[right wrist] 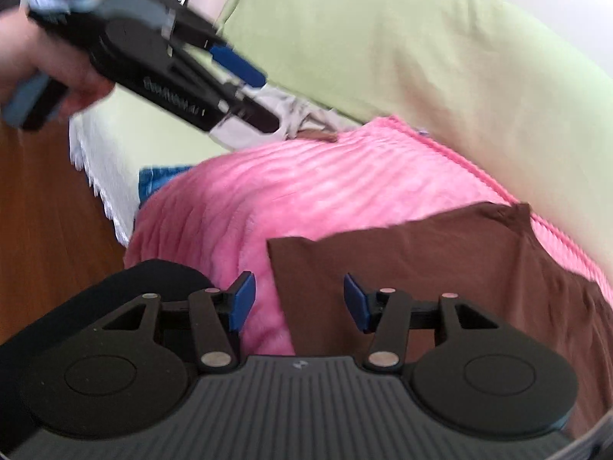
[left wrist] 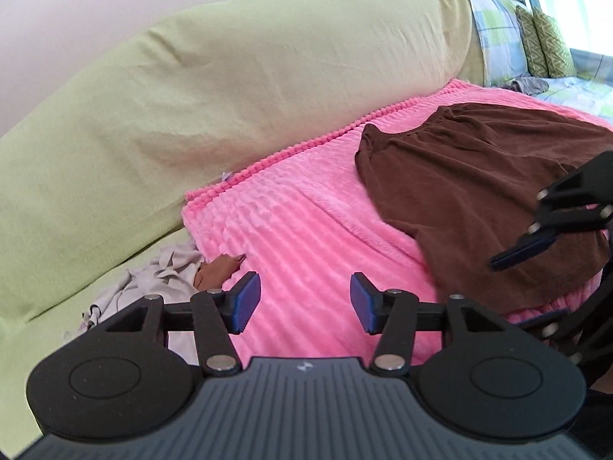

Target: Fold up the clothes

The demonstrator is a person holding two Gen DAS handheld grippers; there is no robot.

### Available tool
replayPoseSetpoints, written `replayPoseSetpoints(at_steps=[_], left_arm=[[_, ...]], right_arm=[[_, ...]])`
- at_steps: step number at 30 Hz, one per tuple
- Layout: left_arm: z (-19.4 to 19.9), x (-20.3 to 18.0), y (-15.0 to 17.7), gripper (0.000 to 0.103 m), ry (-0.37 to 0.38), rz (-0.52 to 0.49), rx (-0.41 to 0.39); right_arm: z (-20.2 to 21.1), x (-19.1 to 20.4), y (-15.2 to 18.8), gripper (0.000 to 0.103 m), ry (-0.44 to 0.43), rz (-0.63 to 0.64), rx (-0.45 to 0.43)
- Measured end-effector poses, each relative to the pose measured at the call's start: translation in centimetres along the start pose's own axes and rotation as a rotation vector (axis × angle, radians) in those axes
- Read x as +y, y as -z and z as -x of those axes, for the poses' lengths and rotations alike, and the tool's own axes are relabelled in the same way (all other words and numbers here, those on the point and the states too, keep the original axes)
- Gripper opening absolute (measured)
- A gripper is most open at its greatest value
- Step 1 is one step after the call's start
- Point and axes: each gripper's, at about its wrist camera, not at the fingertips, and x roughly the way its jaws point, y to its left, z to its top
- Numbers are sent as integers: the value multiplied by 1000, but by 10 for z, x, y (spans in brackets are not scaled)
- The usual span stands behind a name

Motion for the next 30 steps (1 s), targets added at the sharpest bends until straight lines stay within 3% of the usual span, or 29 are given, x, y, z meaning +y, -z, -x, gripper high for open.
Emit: replayPoseSetpoints(at_steps=[4,8,11,13,14,21,25,30], left_arm=[[-6,15,12,57,4,25,-2],[-14,22,17,58,12,7,-4],[-19,21,14,58,30,-23,-14],[-23,17,9,59,47,-54,-29],[-25,15,6,59,58,-77,-39],[-58,3,-17,65,120,-285,-91],[-88,-2,-33,65,167,-360,-100],[-109,-21,-44,65,233,-465,-132]], right_arm=[[-22,15,-4,45,70,106,34],[-16,5,-3,36,86,61,13],[-7,-8,0,17,132,8,-3],[-7,-17,0,11,129,-20,-7],[-7,-21,1,1,128,-34,-9],[32,-79,0,0,-10,-360,-102],[59,-102,4,0,-13,-450,-157],[66,-130,31,0,-27,-610,-149]])
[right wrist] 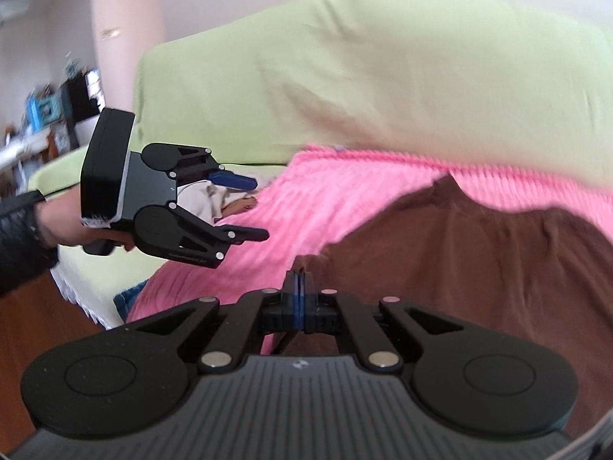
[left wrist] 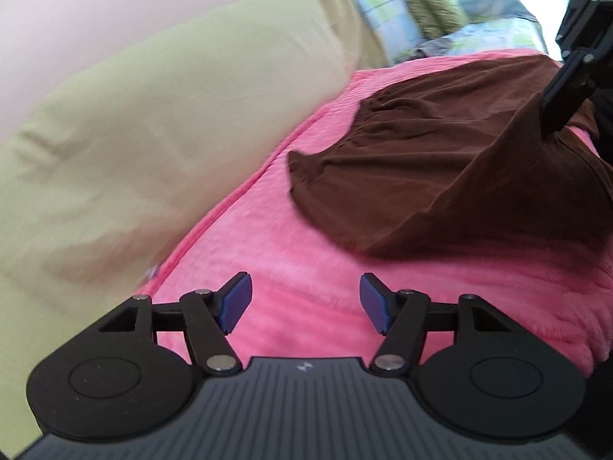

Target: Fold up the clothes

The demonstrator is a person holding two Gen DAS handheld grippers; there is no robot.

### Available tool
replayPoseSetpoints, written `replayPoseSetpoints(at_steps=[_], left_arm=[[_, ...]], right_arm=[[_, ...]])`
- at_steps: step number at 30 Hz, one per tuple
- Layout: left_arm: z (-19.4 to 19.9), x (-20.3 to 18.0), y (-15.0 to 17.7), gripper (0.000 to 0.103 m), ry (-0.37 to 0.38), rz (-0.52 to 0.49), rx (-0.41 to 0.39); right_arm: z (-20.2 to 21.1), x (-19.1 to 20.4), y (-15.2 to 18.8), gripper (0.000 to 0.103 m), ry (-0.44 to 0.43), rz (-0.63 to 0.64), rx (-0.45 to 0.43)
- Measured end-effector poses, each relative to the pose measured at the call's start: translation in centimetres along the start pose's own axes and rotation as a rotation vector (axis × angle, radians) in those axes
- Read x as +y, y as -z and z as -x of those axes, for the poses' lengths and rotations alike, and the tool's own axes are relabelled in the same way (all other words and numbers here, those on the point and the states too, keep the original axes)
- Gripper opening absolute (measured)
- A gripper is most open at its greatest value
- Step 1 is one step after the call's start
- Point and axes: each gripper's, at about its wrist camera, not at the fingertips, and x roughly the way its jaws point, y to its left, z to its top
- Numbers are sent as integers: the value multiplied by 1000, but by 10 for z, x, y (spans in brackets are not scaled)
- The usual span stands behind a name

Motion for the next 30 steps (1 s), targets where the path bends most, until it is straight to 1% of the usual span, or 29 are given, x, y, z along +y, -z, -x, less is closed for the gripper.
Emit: replayPoseSetpoints(at_steps=[1,2,4,8,9,11,13,14,16,18,19,21,23,24,26,27,28,29,30], left_arm=[[-3,-1,-2,67,9,-19,-4],[-6,-2,-4,70,20,-52,-17],[-16,-2,-11,73,49,-136,-48],[-39,6,-20,74,57,-238,-58],[-53,11,-24,74,65,-272,-52],[-68,16,-28,74,77,-297,-45],[-87,20,-33,74,97,-304,-38],[-92,20,-34,74,105,-306,-36],[-93,19,-33,74,96,-317,-36],[-87,21,-28,74,70,-317,-27],[-86,22,-27,74,64,-313,-23],[-74,25,-22,74,52,-295,-1],[-60,29,-16,74,39,-274,23],[-52,31,-13,74,33,-264,35],[-38,32,-10,74,17,-254,41],[-33,33,-9,74,10,-248,40],[-27,34,-7,74,4,-236,37],[-23,34,-5,74,0,-226,35],[-20,34,-4,74,-4,-221,33]], right_arm=[[1,-4,0,0,-4,-14,3],[4,-14,2,0,-13,-55,7],[8,-20,1,0,-17,-71,1],[27,-38,-8,0,-4,-83,-46],[28,-44,-8,0,4,-96,-48],[30,-57,-9,0,18,-123,-52],[25,-69,-4,0,23,-164,-33],[17,-78,2,0,10,-204,-9],[4,-79,8,0,-29,-225,29],[-12,-61,15,0,-122,-180,73],[-16,-55,16,0,-149,-166,83],[-35,-25,22,0,-246,-85,111],[-50,-9,26,0,-279,-33,126],[-54,-3,29,0,-268,-12,126],[-60,4,31,4,-244,16,128],[-58,9,31,11,-222,37,120],[-56,14,32,19,-200,58,113],[-54,19,32,37,-179,78,105],[-56,25,32,42,-171,90,106]])
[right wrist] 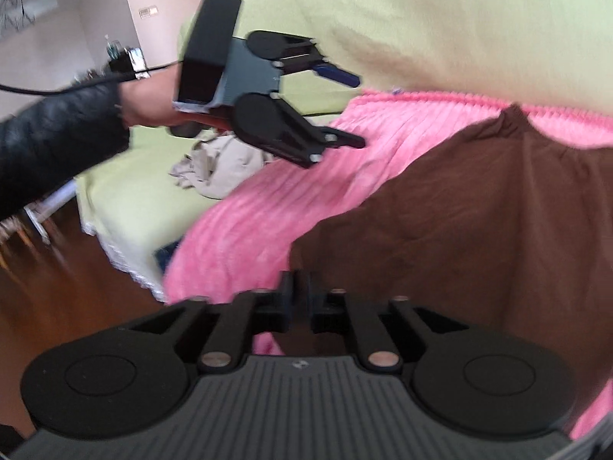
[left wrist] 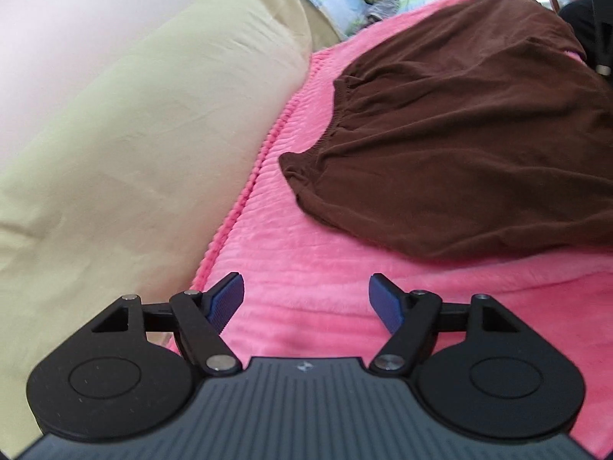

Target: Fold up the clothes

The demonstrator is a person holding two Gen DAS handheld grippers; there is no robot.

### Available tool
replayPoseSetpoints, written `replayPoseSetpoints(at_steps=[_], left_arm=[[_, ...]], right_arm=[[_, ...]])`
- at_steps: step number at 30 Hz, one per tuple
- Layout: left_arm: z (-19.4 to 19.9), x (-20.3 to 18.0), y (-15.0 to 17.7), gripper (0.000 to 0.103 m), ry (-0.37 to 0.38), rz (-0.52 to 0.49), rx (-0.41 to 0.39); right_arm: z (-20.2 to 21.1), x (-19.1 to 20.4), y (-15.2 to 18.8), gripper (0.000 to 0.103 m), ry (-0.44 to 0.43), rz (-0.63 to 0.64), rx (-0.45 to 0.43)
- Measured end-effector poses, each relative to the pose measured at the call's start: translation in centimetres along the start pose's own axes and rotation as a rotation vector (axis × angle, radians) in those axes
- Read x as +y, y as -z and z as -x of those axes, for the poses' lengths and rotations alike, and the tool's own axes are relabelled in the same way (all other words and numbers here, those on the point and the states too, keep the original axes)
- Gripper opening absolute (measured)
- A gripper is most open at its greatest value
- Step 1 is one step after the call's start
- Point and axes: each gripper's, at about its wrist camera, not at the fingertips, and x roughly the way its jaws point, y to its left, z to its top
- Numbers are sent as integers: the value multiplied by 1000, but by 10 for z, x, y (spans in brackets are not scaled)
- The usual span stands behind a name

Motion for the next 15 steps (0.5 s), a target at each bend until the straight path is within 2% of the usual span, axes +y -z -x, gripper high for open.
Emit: replayPoseSetpoints(at_steps=[7,9,11,12,14,15], left_arm=[[10,-4,11,74,-11,37,-12],[12,-5,12,74,-14,39,-17],[15,-3,15,74,-25,48,-18],[15,-3,16,74,-27,54,-18],[16,-2,18,74,-29,67,-18],[17,-1,20,74,-30,70,-18]], right_arm=[[-25,31,-3,43,47,80,31],[-42,45,-1,50,83,160,71],[-52,55,2,50,135,254,93],[-57,60,6,50,176,318,96],[-56,59,8,46,197,337,81],[-53,54,6,39,186,307,74]])
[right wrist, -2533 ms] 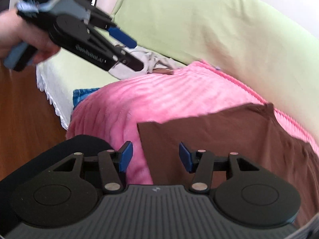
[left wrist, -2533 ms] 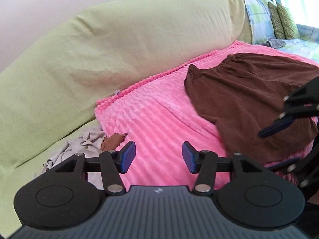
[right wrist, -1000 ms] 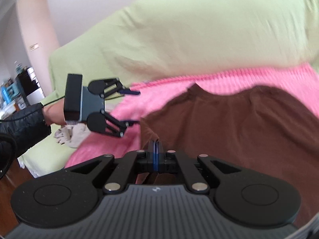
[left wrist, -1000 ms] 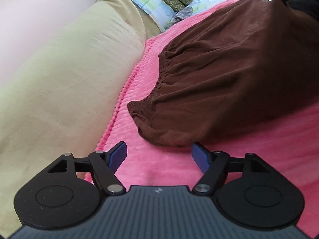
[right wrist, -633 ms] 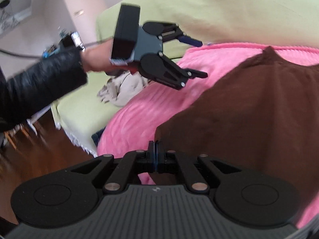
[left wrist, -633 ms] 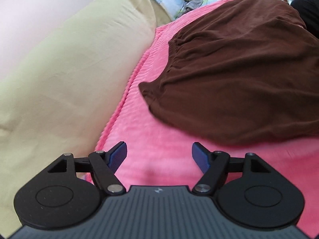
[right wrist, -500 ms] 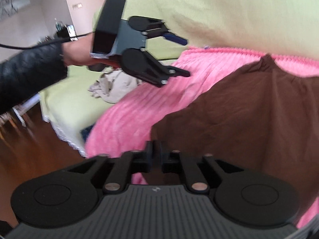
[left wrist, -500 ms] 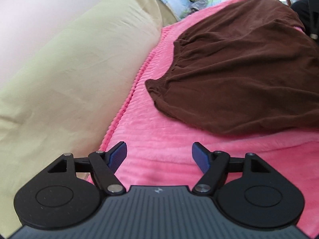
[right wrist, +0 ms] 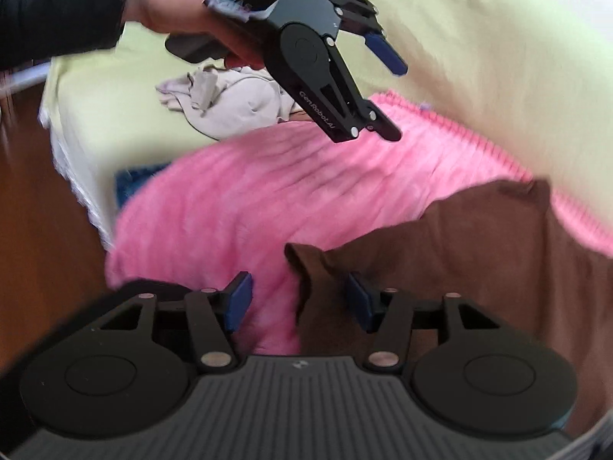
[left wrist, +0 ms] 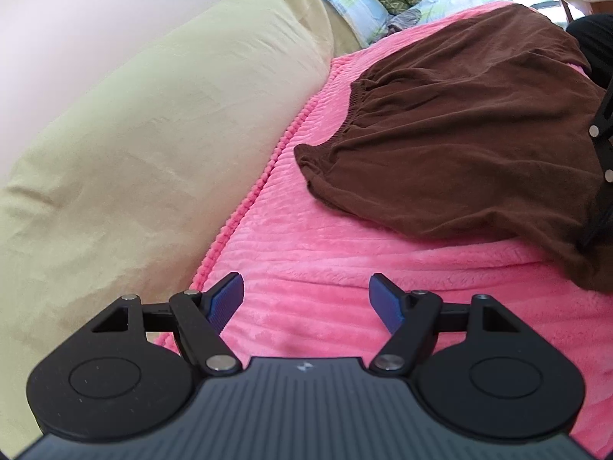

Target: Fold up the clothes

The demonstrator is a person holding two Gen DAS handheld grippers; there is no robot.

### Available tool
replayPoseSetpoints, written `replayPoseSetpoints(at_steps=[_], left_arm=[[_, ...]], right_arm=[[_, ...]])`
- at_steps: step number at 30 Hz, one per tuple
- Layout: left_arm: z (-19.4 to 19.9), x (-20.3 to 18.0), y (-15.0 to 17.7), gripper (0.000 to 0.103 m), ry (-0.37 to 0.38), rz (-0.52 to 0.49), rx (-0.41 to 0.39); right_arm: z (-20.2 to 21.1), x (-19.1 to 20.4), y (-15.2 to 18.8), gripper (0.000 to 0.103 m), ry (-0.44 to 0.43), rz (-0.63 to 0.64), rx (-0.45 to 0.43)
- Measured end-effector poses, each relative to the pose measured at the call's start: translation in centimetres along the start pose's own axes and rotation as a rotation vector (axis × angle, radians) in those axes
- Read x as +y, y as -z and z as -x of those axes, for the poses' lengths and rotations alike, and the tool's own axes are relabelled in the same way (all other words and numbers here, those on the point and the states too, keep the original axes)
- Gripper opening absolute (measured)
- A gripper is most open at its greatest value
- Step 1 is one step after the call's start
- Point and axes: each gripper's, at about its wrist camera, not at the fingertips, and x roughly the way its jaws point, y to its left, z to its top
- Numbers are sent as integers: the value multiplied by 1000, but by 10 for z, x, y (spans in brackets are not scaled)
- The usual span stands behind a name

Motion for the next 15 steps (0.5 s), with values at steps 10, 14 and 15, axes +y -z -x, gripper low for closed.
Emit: replayPoseSetpoints(at_steps=[10,14,15], left_arm=[[-2,-6,-11,74,6,-55,-2],[-16,-9,-20,75,26,-141,-14],[-20,-10,-23,75,34,-163,-19]], right_arm=[[20,-77,15,1,-128,-450,-68],[51,-95,11,1,-173,-500,-138],[64,-103,10,1,-190,-528,-167]])
